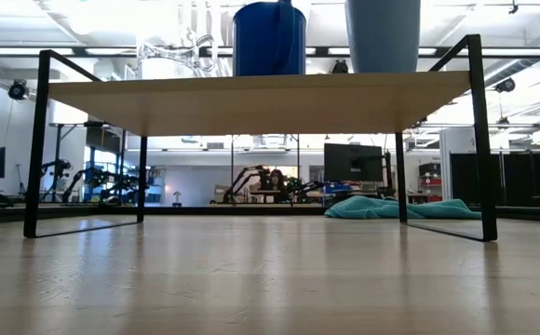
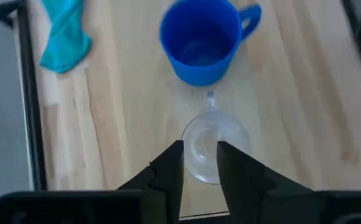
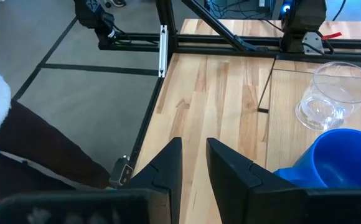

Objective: Stack small to large cups/mugs on shelf
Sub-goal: Return to Home Position

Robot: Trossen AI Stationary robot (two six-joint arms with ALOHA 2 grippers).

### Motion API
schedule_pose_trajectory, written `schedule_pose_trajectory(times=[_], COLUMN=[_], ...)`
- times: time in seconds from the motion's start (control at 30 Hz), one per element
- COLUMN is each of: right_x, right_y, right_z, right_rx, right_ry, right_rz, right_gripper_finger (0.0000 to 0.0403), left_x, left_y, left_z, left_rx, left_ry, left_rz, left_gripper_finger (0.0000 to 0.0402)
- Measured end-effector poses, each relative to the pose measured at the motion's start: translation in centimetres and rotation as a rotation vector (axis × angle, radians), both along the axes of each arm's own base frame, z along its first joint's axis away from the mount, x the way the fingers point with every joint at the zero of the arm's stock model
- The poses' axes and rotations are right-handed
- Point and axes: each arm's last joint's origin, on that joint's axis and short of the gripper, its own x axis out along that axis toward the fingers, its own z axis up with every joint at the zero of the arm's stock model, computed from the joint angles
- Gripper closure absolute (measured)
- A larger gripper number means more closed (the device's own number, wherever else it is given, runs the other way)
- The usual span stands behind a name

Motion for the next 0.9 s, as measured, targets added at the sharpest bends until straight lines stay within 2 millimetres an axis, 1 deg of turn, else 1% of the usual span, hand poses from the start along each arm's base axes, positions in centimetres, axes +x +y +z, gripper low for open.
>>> schedule_pose_trajectory(times=[0.2,0.3,0.4,0.53,0.7,0.9], right_x=[0.4,0.7,1.1,1.3,1.8,2.2], right_y=[-0.7,-1.1,-1.3,-1.7,-1.8,-1.6], right_z=[0.1,0.3,0.5,0.5,0.3,-0.1], right_rx=[0.003,0.009,-0.030,-0.069,-0.062,-0.061], right_ry=[-0.011,-0.035,-0.100,-0.125,-0.160,-0.190], right_rz=[-0.022,-0.053,-0.147,-0.220,-0.268,-0.275], right_gripper_finger=[0.0335,0.0335,0.0335,0.0335,0.0335,0.0337], left_x=[-2.7,-3.6,-3.9,-3.9,-3.3,-2.7], left_y=[0.0,-0.1,-0.1,0.0,-0.5,-1.9], left_z=[1.5,1.8,1.8,1.4,0.5,-0.8], left_rx=[-0.108,-0.174,-0.218,-0.222,-0.211,-0.194], left_ry=[-0.075,-0.092,-0.093,-0.084,-0.063,-0.002], left_rz=[0.167,0.259,0.322,0.401,0.482,0.452], left_gripper_finger=[0.0320,0.0320,0.0320,0.0320,0.0320,0.0325])
